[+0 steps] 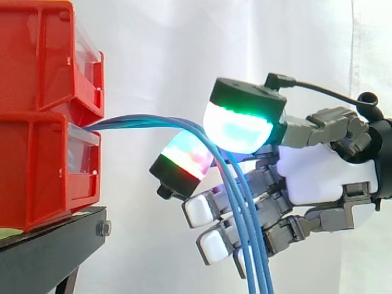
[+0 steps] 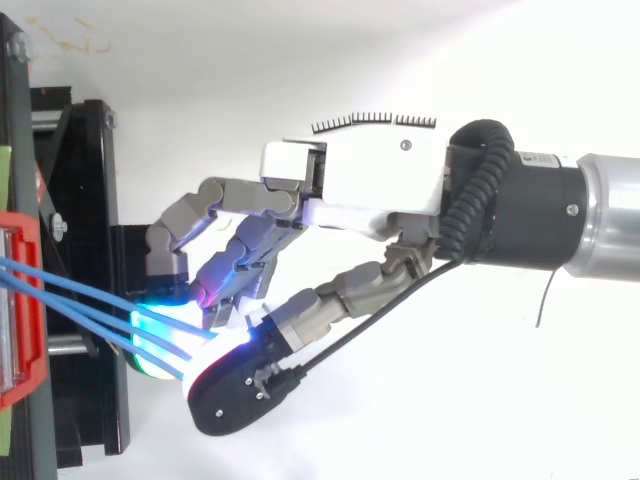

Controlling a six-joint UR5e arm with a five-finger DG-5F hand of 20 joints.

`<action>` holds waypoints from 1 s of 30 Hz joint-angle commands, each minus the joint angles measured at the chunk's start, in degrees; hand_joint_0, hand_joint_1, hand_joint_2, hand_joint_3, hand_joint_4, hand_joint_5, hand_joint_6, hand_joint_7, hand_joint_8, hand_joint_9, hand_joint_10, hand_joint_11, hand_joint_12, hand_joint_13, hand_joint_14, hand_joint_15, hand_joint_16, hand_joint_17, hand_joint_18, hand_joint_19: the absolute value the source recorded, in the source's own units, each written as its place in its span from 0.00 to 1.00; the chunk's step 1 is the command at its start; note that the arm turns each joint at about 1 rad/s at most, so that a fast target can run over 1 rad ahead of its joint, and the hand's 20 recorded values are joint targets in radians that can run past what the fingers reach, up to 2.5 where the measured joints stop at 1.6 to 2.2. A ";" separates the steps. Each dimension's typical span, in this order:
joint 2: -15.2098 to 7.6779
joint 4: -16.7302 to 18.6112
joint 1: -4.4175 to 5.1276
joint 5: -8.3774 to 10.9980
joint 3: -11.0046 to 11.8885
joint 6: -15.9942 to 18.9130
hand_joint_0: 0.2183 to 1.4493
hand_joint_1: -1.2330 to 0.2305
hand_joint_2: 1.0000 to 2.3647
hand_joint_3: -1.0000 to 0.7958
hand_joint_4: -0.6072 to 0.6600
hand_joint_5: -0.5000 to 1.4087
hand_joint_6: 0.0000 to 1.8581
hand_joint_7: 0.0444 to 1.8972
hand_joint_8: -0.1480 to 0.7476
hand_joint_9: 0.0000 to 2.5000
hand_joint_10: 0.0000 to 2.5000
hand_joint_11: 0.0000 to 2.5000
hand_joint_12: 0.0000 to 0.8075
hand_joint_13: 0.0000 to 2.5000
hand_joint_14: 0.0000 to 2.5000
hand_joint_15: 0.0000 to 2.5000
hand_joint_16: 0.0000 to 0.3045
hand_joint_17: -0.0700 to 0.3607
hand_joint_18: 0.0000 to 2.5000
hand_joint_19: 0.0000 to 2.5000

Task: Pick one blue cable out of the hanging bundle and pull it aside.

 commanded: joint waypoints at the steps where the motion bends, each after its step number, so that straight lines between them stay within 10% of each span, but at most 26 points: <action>1: 0.03 -0.65 -0.09 -0.07 -0.02 0.16 0.45 0.21 0.00 0.28 0.34 0.16 0.52 0.42 0.35 0.34 0.01 0.19 0.39 0.33 0.01 0.18 0.13 0.37 0.33 0.21; 12: 0.03 -0.65 -0.09 0.02 0.07 0.16 0.21 0.32 0.00 0.28 0.41 0.17 0.50 0.45 0.45 0.41 0.01 0.22 0.46 0.35 0.01 0.21 0.17 0.43 0.34 0.26; 22: 0.12 -0.74 -0.18 0.02 -0.02 0.16 0.32 0.32 0.02 0.45 0.39 0.18 0.50 0.51 0.44 0.43 0.01 0.23 0.43 0.36 0.01 0.22 0.15 0.40 0.34 0.27; 30: 0.30 -0.74 -0.26 0.02 0.07 0.16 0.52 0.25 0.00 0.31 0.24 0.16 0.52 0.60 0.40 0.42 0.01 0.24 0.40 0.36 0.01 0.21 0.13 0.37 0.34 0.26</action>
